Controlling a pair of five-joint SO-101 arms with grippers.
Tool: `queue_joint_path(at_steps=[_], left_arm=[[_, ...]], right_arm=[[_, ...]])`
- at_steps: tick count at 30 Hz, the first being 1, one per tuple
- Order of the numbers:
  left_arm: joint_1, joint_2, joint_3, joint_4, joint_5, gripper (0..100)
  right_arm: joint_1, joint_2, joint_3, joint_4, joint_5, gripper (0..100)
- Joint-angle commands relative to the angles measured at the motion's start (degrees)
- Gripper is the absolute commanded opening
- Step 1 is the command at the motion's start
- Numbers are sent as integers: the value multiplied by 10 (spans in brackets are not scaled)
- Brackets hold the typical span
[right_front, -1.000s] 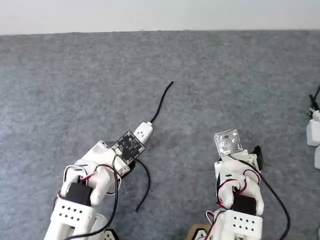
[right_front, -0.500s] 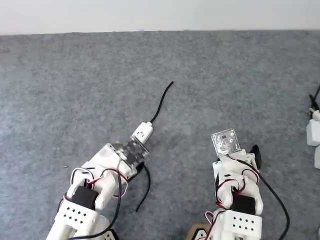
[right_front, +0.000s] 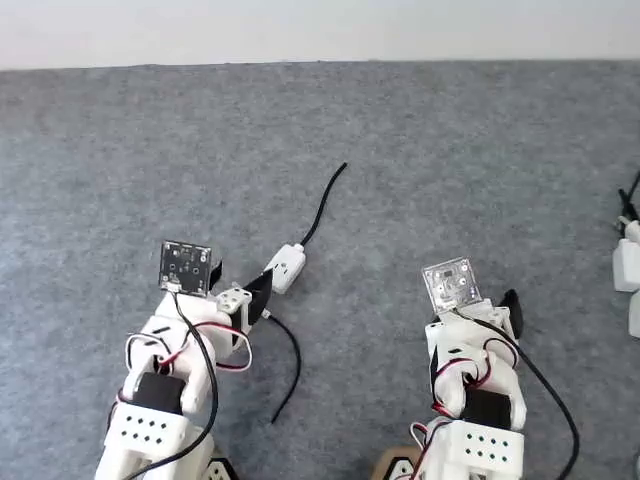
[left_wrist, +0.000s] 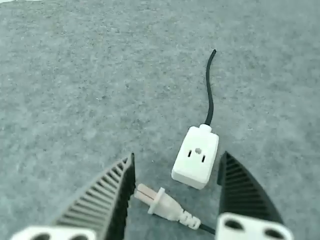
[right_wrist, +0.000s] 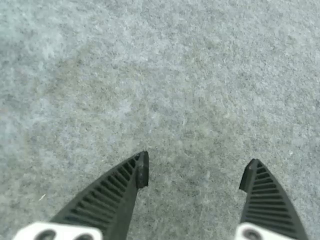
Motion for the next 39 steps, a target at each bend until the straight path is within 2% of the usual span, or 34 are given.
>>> queue_joint_path(at_steps=[1, 2, 5, 9, 12, 15, 18, 24, 26, 31, 39], left_arm=[[0, -9, 47, -50, 8, 246], [-4, -5, 54, -67, 12, 246], [2, -9, 51, -50, 42, 246], [-3, -8, 52, -43, 169, 248], [4, -8, 41, -12, 229, 248], [1, -8, 29, 19, 215, 249], [35, -8, 45, 22, 188, 248], [58, -33, 55, 24, 190, 248], [55, -47, 55, 26, 217, 248], [47, -70, 55, 102, 356, 249], [43, -98, 53, 120, 365, 250]], right_arm=[[-6, -7, -2, -12, 6, 314], [-6, -7, -2, -12, 6, 314], [-6, -7, -2, -12, 6, 314], [-6, -7, -2, -13, 6, 314], [-6, -7, -2, -13, 6, 314], [-6, -7, -2, -13, 6, 314], [-6, -7, -2, -13, 6, 314], [-6, -7, -1, -13, 6, 314], [-6, -7, -1, -13, 6, 314], [-6, -7, -1, -13, 6, 314], [-6, -7, -1, -13, 6, 314]])
